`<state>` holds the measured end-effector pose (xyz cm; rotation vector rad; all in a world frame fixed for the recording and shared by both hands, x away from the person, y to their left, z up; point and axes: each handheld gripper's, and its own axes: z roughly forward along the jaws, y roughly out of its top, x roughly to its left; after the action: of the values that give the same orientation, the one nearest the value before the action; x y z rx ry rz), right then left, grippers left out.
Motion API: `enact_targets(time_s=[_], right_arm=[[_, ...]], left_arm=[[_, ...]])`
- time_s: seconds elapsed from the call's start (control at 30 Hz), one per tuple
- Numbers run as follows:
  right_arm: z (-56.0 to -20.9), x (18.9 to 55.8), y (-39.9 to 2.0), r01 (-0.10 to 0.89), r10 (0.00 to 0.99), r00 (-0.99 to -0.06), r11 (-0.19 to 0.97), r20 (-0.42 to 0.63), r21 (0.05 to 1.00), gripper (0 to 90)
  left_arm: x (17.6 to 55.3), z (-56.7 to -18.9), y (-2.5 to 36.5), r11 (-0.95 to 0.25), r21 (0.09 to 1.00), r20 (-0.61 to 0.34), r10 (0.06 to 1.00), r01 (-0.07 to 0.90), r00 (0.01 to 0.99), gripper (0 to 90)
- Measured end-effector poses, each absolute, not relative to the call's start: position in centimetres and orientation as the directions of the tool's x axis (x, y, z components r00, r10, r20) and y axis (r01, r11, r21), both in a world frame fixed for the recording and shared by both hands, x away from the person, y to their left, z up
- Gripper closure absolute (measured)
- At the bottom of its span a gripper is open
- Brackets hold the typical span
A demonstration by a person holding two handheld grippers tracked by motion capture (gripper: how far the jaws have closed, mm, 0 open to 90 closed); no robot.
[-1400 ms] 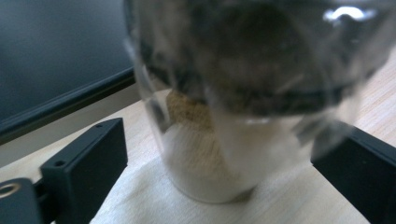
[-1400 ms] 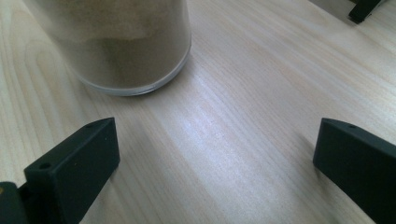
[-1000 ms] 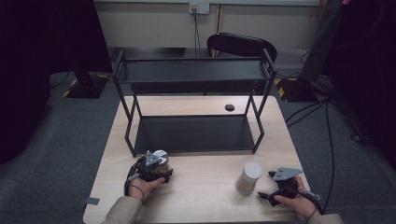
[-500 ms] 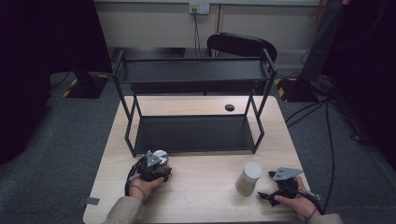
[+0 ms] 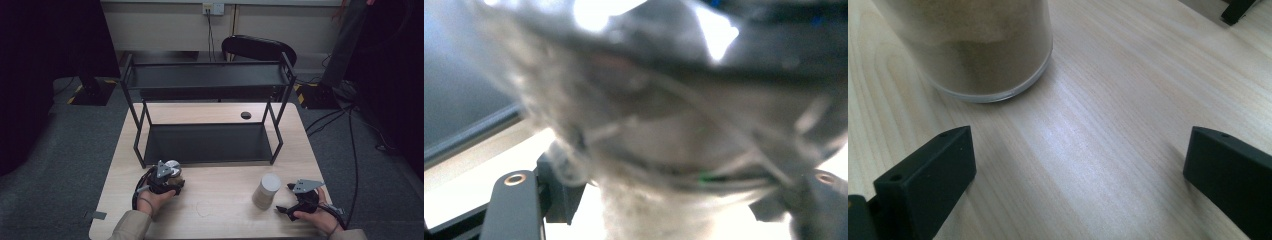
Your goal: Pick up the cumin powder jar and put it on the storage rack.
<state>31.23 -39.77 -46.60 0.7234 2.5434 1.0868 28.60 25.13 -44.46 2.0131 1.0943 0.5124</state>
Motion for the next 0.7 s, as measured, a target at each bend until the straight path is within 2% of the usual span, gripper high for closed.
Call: enact_targets(time_s=[0.7], right_arm=[[-46.6,31.2,-39.8,0.335,0.547,-0.835,0.591,-0.06,0.734,0.0]], left_arm=[[30.0,-35.9,26.0,-0.389,0.788,-0.019,0.76,0.478,0.65,30.3]])
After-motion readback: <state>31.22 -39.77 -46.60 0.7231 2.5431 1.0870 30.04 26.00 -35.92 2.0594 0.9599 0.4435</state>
